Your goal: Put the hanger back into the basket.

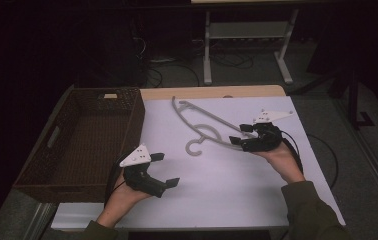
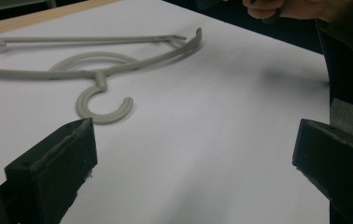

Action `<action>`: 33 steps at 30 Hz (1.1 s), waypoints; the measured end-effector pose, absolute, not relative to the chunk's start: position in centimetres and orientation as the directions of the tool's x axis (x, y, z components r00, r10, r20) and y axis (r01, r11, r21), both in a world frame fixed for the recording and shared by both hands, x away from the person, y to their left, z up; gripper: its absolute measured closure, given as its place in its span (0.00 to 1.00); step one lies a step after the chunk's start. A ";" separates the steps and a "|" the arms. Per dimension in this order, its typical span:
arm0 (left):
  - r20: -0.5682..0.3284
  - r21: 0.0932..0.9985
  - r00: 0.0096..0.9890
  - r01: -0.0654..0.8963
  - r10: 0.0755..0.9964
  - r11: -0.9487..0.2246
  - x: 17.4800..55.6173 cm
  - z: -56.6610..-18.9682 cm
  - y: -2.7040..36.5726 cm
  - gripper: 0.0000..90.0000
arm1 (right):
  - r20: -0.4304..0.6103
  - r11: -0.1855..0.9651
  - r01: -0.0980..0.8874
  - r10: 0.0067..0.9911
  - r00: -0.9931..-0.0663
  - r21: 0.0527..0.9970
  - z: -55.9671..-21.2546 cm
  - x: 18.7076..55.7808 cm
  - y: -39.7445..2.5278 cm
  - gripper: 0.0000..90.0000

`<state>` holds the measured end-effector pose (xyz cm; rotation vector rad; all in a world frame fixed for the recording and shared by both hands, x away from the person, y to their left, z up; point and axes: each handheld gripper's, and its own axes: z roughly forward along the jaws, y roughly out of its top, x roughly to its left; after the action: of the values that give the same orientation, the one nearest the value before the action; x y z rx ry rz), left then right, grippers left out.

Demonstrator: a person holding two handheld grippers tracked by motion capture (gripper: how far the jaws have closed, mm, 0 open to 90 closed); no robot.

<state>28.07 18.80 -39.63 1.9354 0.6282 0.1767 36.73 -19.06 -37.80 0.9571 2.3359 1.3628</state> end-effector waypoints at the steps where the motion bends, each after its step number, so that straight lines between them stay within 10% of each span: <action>1: -0.153 0.881 0.852 0.347 0.500 -0.322 28.1 -39.8 18.9 0.00 | 0.091 0.346 0.411 0.662 -0.744 0.843 -38.1 37.0 -19.0 0.48; 15: -0.163 0.876 0.854 0.355 0.494 -0.325 28.0 -40.2 18.8 0.00 | 0.076 0.415 0.464 0.676 -0.733 0.783 -41.2 40.1 -18.4 0.98; 33: -0.155 0.879 0.859 0.346 0.489 -0.328 28.0 -40.3 18.9 0.00 | 0.076 0.537 0.534 0.655 -0.751 0.653 -43.6 40.9 -19.3 1.00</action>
<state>28.01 18.95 -40.28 1.9475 0.6159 0.1652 40.85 -19.33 -43.57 1.0145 2.5945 1.0091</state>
